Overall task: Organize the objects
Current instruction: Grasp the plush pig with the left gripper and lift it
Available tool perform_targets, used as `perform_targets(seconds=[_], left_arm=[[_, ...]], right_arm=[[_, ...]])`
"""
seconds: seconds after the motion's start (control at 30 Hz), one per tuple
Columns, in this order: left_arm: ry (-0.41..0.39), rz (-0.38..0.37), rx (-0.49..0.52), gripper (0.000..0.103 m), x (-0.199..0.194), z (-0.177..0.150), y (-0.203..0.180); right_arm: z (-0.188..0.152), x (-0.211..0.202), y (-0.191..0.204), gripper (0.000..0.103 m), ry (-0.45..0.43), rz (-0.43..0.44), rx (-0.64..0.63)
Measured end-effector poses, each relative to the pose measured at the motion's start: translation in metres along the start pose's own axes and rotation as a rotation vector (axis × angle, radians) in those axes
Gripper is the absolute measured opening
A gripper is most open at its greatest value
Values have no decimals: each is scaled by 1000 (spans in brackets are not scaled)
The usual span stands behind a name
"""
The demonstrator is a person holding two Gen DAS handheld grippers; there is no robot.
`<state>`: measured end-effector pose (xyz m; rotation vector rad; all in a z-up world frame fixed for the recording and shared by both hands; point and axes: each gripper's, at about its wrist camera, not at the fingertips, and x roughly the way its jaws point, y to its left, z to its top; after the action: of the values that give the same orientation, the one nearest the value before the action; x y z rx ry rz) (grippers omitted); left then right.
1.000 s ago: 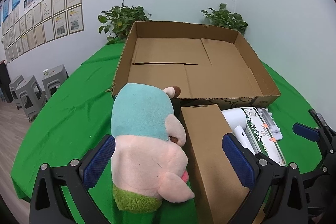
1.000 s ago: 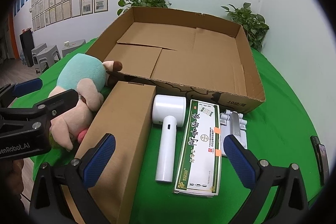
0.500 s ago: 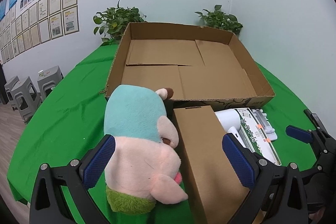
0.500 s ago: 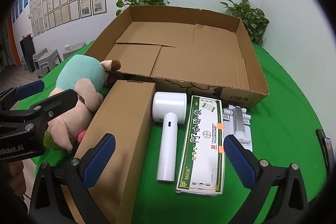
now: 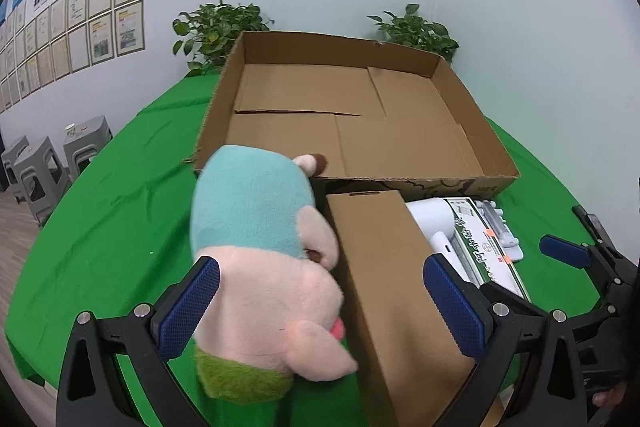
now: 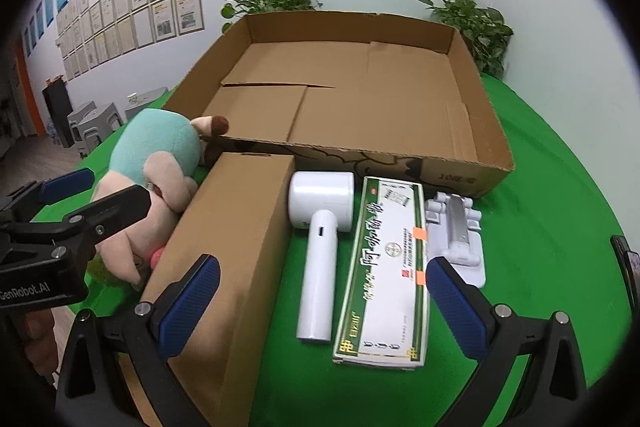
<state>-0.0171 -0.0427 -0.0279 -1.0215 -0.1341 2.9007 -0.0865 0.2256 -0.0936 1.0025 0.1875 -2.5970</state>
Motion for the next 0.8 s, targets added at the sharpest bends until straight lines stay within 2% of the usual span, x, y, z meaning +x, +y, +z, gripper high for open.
perform_targets(seconds=[0.13,0.33,0.47,0.53,0.6,0.63,0.8], left_arm=[[9,3,-13,103,-2,1,16],[79,23,-29,103,14,-10,39],[144,17,-64,103,34,-25,51],[148,4,-81,102,39,-32,56],[129,-30,-96,95,40,-39,60],[116,-45,-89,84,39,-40,59],[120,-59,-78,71,34,-42,59]], right_arm=[[11,-4,4,102,-26,91,-13],[30,-2,9,102,-27,261,7],[42,1,19,102,-18,321,-15],[47,6,24,102,3,365,-11],[50,12,31,102,32,397,-13],[52,15,37,102,46,412,-19],[63,41,73,102,131,502,-44]])
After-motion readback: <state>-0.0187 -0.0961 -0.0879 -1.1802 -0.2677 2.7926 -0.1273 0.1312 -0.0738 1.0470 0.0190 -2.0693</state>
